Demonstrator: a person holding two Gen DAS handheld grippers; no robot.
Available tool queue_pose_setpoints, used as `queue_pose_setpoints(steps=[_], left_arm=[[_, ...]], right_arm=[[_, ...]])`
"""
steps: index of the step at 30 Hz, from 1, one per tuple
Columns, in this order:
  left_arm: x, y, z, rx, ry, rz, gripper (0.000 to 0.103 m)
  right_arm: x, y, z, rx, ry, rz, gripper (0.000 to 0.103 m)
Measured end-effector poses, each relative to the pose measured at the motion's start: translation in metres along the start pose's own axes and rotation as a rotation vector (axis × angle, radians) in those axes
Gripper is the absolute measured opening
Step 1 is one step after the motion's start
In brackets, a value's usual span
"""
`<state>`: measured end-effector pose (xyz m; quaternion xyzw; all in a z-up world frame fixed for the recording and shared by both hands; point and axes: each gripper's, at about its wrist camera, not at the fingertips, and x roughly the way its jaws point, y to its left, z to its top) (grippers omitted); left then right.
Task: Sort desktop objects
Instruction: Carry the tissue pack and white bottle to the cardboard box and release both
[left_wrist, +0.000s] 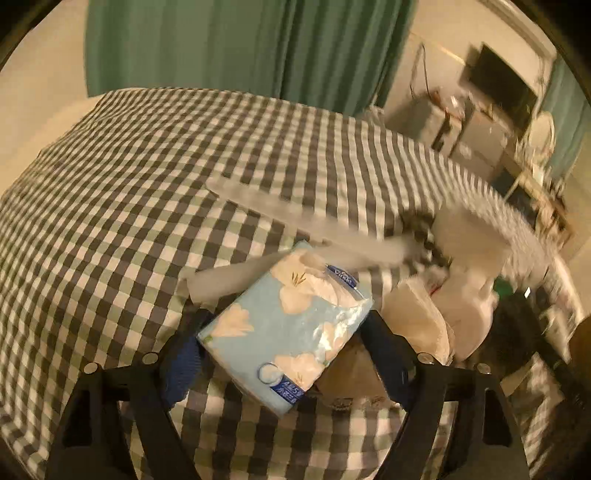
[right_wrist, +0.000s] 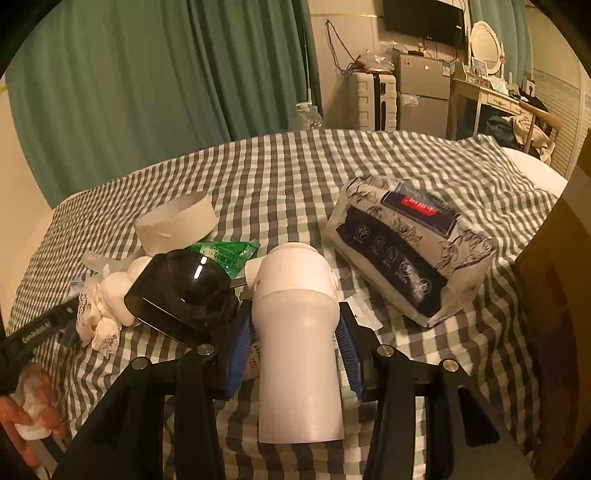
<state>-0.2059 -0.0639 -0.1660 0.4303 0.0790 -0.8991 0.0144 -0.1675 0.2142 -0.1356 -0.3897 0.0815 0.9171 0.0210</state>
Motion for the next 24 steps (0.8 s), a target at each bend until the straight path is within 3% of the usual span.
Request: queue_pose_setpoints(steps=[4,12,19,24], left_arm=[[-0.012,-0.009,-0.002,0.06,-0.051,0.01,0.069],[-0.049,-0.019,-0.004,0.11,-0.12,-0.018,0.069],[-0.102,-0.027,-0.007,0.112,-0.153,-0.14,0.069],[-0.133,-0.042,-0.013,0.129,-0.171,-0.165,0.069]], right_arm=[[-0.002,0.002,-0.001,-0.008,-0.003,0.003,0.043],[-0.023,0.006,-0.003,-0.017,-0.021,0.0,0.043],[-0.059,0.016,-0.003,-0.034,-0.054,0.008,0.043],[-0.089,0.023,0.003,-0.049,-0.084,0.013,0.043]])
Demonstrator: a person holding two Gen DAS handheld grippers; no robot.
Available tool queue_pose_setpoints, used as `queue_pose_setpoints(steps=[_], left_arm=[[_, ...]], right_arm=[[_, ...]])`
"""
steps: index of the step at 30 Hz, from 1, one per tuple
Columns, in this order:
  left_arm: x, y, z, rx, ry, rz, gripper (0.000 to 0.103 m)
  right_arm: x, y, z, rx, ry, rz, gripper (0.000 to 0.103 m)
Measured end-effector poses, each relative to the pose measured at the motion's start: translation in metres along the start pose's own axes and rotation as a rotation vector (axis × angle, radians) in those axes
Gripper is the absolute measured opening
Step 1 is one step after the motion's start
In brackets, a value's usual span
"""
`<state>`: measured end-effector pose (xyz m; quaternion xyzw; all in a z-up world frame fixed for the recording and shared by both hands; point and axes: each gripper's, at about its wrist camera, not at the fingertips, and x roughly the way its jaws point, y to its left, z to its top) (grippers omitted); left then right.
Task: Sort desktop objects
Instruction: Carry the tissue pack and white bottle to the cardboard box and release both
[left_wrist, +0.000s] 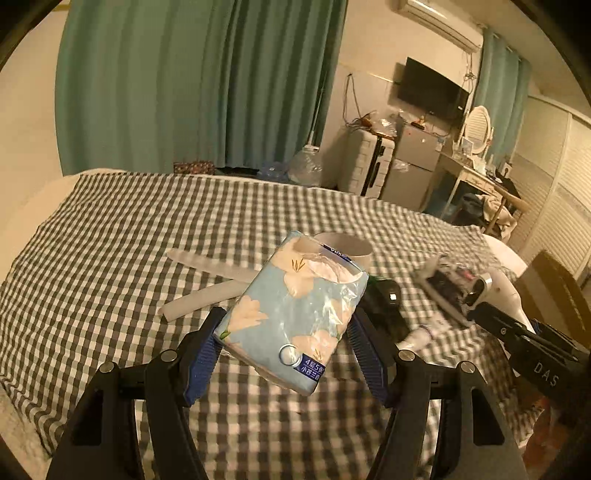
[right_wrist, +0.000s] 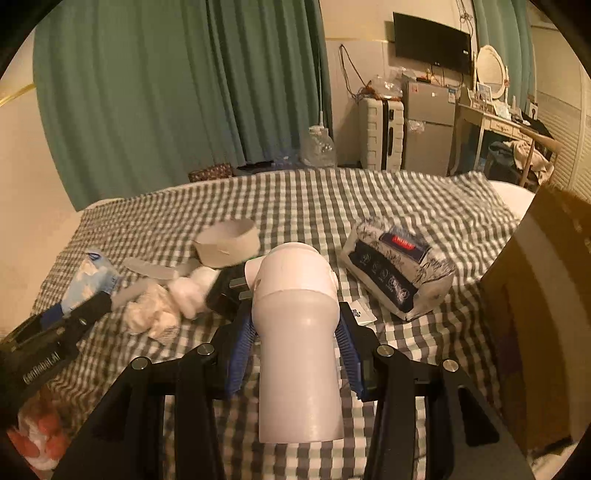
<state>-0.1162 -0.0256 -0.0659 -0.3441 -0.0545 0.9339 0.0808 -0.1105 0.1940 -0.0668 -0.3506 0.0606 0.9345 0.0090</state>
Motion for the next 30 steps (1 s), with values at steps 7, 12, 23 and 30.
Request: queue_pose_setpoints(steps=[7,12,23,30], left_arm=[[-0.04,-0.013,0.023,-0.049,-0.006,-0.027,0.069],[-0.068,-0.032,0.046,-0.026,-0.02,-0.03,0.069],[-0.09,-0.138,0.078,0.109,0.015,-0.076,0.069],[-0.087,-0.246,0.077,0.262,0.025,-0.21,0.069]], right_arm=[[-0.039,0.01,0.004,-0.018,-0.036,0.005,0.043],[-0.072,0.007,0.017,-0.013,-0.073,0.014,0.043],[-0.145,-0.035,0.054,-0.049,-0.143,-0.067,0.043],[-0.171,-0.107,0.071,0.01,-0.148,-0.156,0.043]])
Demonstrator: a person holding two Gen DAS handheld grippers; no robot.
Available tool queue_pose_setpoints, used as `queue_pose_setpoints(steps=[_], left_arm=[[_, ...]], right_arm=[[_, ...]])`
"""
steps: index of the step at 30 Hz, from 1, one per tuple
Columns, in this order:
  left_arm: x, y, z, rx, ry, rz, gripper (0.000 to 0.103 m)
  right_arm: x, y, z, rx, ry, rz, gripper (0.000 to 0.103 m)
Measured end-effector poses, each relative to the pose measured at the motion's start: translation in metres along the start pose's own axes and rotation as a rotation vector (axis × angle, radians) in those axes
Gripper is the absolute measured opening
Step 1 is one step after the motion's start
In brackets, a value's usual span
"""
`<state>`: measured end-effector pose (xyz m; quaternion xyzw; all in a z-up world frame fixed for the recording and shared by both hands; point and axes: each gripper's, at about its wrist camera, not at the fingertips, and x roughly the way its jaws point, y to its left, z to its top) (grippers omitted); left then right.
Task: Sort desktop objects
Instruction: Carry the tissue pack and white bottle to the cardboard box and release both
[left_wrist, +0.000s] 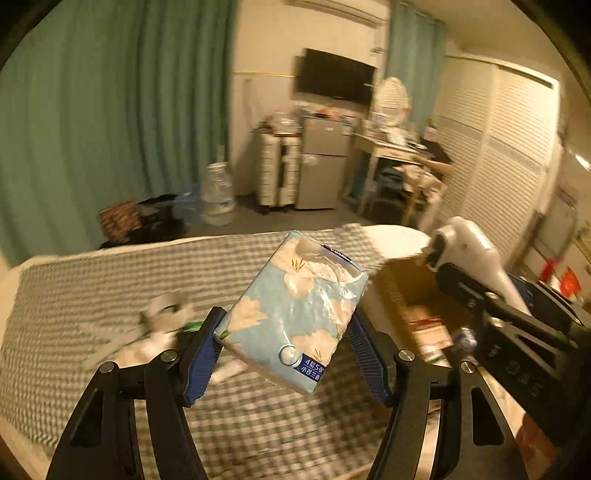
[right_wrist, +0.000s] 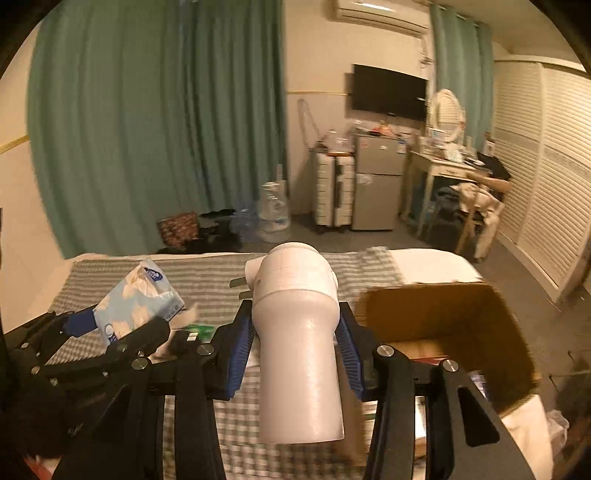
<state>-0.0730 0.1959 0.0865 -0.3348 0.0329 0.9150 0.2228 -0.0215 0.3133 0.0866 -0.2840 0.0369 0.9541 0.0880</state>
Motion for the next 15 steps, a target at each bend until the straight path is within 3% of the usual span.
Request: queue_pose_setpoints(steps=[8,15], left_arm=[[0.058,-0.097,0.021,0.04,0.096,-0.128,0.069],[0.116,-0.148,0.009,0.105,0.186,-0.127,0.069]], right_arm=[[0.017,-0.108,-0.007,0.075,0.073,-0.179,0.043],[0.046,-0.174,-0.029,0.134,0.178,-0.263,0.043]])
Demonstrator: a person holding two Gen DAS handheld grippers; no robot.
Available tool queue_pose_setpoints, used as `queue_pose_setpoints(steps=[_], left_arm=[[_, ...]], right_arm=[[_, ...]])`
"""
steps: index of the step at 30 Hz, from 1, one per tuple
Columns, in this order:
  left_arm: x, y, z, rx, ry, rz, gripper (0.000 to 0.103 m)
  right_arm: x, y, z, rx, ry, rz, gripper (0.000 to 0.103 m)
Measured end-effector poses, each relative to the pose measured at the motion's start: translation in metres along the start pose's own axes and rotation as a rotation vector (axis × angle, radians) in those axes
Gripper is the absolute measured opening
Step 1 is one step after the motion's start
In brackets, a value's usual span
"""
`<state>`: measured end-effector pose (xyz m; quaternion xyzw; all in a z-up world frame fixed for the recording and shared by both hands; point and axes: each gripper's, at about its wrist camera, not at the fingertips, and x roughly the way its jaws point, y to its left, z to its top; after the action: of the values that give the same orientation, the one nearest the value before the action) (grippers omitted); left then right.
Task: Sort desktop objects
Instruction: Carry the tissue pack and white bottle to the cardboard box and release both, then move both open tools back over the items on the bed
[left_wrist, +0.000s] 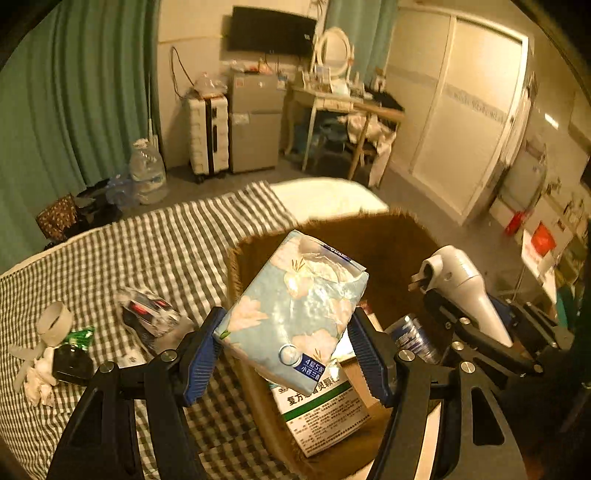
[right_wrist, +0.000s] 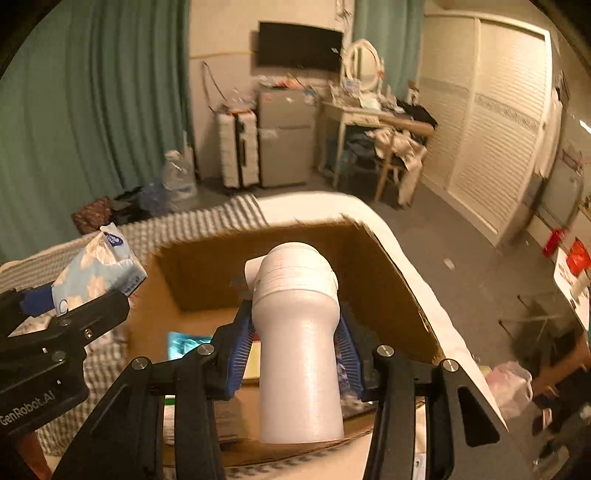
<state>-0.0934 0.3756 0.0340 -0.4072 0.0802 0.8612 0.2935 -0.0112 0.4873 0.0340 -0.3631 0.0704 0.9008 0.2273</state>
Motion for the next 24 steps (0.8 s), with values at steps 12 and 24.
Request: queue_pose_setpoints(steps=[12,24], left_arm=[[-0.014,0.012,-0.01,0.036,-0.03,0.061,0.099],[-0.115,0.162,-0.019,-0.127,-0.15,0.254,0.103]], right_arm=[[0.011,-0.026,-0.004,0.068,-0.016,-0.05,0.074],[-0.055,0.013,-0.005,0.022,-0.13,0.022,0.074]])
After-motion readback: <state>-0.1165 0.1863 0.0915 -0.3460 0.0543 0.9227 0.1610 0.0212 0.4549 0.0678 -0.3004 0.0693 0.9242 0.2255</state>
